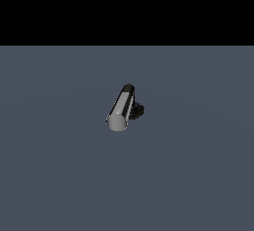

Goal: Turn on the faucet by rotating a designated handle.

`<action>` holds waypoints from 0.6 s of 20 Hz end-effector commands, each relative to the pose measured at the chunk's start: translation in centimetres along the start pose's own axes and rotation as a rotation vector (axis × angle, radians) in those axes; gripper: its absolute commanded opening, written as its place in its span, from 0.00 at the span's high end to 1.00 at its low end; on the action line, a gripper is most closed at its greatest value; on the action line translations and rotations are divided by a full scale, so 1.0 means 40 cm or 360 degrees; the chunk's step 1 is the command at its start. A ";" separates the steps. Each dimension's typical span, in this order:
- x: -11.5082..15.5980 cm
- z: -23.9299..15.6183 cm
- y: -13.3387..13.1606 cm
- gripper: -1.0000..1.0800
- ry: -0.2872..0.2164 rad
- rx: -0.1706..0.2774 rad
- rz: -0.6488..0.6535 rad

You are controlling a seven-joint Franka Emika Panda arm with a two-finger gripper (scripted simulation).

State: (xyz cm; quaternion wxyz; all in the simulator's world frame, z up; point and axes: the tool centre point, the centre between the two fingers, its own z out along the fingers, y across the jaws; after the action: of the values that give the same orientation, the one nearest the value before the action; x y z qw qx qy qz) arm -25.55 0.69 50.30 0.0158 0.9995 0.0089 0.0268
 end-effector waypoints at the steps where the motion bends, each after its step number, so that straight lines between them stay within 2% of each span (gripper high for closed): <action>1: 0.000 0.000 0.000 1.00 0.0000 0.0000 0.0000; 12: 0.022 0.073 -0.014 1.00 -0.0006 0.0004 0.0009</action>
State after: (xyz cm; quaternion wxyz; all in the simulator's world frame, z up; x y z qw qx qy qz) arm -24.75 1.06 48.12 0.0149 0.9995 0.0067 0.0255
